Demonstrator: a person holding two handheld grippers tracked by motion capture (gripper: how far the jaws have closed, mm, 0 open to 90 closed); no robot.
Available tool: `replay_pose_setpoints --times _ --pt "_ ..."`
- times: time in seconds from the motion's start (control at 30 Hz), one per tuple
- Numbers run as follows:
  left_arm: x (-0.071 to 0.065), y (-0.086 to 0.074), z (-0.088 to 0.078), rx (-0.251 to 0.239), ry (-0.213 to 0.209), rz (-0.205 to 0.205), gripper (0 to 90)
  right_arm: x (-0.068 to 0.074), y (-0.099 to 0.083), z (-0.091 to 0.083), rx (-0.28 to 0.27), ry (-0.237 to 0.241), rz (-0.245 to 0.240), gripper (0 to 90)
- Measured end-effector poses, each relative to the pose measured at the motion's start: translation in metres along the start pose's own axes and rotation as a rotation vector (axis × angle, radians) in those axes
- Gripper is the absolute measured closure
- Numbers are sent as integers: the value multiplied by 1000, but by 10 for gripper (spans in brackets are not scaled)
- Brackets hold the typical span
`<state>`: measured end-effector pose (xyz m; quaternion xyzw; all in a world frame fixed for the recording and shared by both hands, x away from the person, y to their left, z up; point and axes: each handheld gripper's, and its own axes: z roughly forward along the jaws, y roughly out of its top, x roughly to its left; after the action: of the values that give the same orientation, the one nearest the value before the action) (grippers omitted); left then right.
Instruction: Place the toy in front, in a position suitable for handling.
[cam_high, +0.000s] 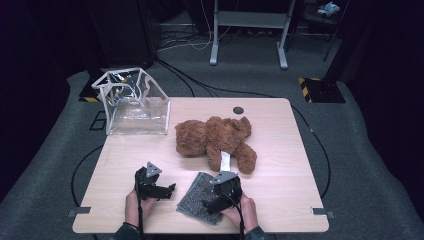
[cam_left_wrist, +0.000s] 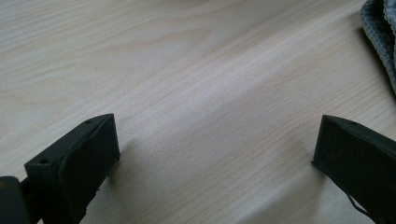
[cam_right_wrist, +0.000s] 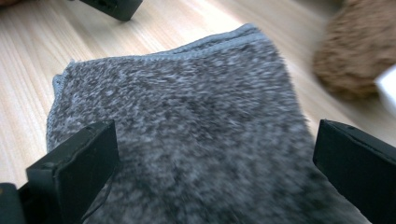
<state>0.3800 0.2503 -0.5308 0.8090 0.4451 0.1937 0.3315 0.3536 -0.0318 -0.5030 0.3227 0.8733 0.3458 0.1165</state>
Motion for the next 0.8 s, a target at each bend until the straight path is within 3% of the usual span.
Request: replay_pose_setpoints --times 0.03,0.2,0.4,0.7,0.8 --pt "0 0 0 0 0 -1 0 -1 0 3 10 8 -19 0" --pt "0 0 0 1 0 0 0 0 -4 15 51 11 -15 62" --pt "0 0 0 3 -3 2 0 0 -8 13 30 -7 -27 161" --pt "0 0 0 4 -3 4 0 -8 -14 5 -16 -5 -29 483" --pt "0 0 0 4 -3 4 0 -7 -15 4 -23 10 -4 586"
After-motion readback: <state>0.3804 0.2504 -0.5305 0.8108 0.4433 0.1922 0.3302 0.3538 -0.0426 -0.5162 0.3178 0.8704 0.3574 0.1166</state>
